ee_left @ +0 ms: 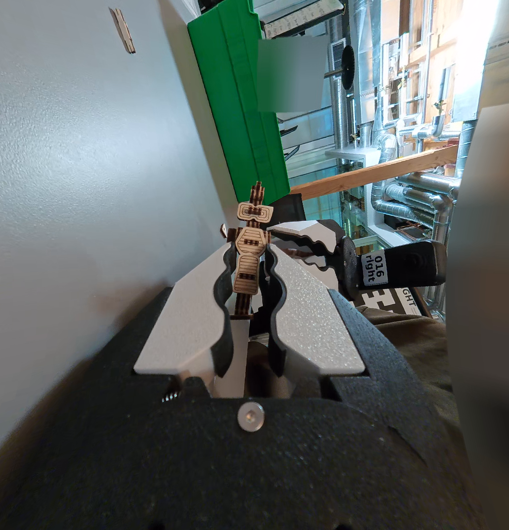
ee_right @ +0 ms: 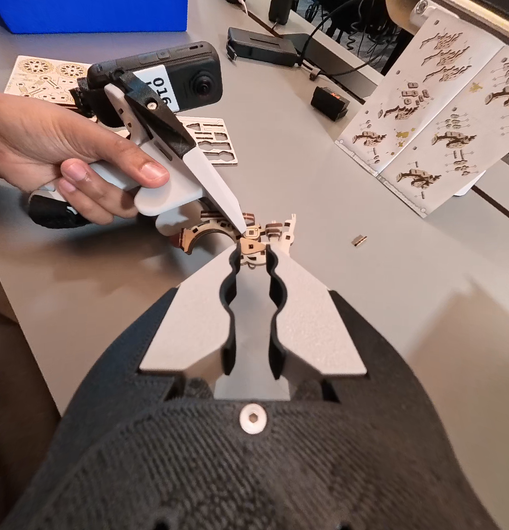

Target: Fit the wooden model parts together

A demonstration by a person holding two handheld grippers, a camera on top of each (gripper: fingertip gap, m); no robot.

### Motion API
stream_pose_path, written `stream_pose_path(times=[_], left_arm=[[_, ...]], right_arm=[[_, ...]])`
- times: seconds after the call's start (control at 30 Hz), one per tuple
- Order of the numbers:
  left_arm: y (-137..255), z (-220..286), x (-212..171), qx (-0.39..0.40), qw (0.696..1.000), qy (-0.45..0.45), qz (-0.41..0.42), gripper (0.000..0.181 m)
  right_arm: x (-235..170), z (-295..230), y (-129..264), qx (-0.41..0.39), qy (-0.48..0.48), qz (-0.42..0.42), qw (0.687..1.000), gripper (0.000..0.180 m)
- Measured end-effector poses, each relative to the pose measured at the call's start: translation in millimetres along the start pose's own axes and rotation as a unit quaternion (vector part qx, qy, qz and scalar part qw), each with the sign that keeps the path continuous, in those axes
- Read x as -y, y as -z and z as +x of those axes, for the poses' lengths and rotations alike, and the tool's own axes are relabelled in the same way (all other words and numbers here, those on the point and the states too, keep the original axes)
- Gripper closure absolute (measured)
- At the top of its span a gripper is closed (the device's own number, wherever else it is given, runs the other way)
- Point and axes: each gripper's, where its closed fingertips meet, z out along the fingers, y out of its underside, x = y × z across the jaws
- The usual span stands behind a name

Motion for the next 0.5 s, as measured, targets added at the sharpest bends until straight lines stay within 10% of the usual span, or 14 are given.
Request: stream_pose_path(times=[0.5], left_arm=[[0.2, 0.0, 0.3, -0.001, 1.0, 0.001, 0.001, 0.164]], right_arm=[[0.1, 0.8, -2.1, -0.008, 0.008, -0.003, 1.0, 0.164]])
